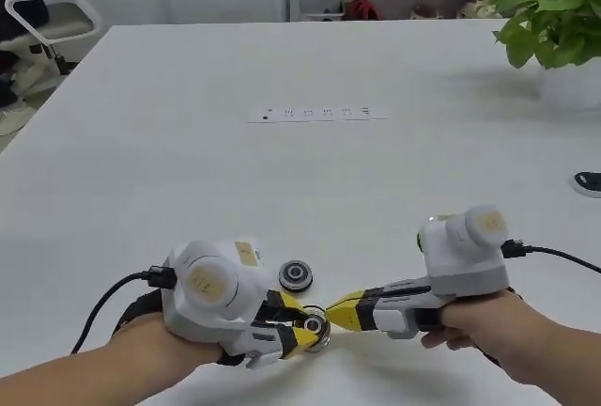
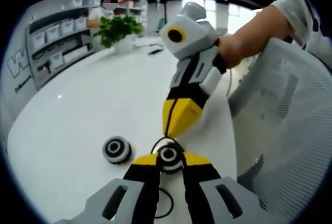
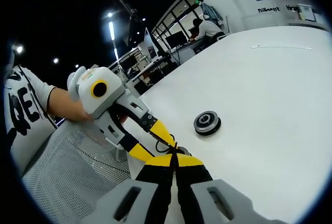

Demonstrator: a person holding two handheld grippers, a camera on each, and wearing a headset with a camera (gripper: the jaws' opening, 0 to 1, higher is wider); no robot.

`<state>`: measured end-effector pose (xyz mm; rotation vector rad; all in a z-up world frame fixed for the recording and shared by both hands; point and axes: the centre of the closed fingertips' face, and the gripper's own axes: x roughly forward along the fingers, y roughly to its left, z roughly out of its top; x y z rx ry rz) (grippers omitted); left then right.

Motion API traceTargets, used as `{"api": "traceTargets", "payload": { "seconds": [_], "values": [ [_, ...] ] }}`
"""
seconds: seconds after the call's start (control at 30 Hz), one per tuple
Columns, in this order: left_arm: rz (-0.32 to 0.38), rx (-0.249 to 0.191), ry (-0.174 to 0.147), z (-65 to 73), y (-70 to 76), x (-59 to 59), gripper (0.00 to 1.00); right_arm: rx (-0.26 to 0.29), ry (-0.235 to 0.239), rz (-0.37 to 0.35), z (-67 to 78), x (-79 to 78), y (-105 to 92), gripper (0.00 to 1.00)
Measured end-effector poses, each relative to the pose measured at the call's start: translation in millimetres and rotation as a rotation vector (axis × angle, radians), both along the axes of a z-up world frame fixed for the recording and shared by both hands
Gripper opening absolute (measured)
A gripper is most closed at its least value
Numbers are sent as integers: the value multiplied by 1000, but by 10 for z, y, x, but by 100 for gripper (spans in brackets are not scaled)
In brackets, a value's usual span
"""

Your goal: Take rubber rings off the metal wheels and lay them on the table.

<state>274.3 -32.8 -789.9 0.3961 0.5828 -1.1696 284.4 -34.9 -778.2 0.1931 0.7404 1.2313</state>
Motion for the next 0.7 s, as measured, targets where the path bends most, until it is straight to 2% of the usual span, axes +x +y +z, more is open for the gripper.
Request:
{"api": "traceTargets", "payload": {
  "seconds": [0.4,0.7],
  "values": [
    [5,-69,-1,266,-7,-15,31,36,-5,-19,126,65,11,0],
    [24,-100,-7,415,80,-29,38,65,-7,-27,234,109,30,0]
  ]
}}
